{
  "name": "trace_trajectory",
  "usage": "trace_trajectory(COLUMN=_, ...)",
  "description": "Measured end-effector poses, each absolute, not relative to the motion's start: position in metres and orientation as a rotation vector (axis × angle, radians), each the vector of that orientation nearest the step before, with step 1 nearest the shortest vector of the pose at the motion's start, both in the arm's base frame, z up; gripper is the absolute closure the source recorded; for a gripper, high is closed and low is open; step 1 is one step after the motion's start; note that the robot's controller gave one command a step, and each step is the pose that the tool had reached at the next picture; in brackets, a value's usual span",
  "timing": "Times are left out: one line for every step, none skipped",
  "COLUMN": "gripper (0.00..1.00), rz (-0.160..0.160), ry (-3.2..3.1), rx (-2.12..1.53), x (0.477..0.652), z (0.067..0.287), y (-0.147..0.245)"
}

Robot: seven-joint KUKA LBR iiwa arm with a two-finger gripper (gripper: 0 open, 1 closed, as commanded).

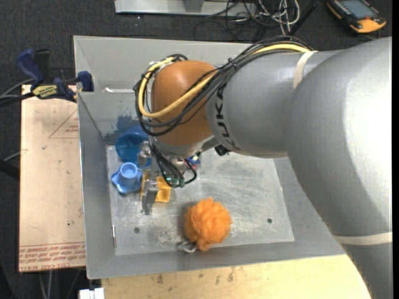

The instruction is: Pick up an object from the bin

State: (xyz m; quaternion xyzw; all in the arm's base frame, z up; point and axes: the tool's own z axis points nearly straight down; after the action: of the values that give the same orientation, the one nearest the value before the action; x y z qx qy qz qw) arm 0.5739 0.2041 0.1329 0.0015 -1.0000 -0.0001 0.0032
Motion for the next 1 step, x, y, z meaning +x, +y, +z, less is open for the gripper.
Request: trace_trajectory(gripper=0.0, rz=-0.002, ry=-3.142, rx=0.0, x=0.5761, z=0.1364, y=0.2035)
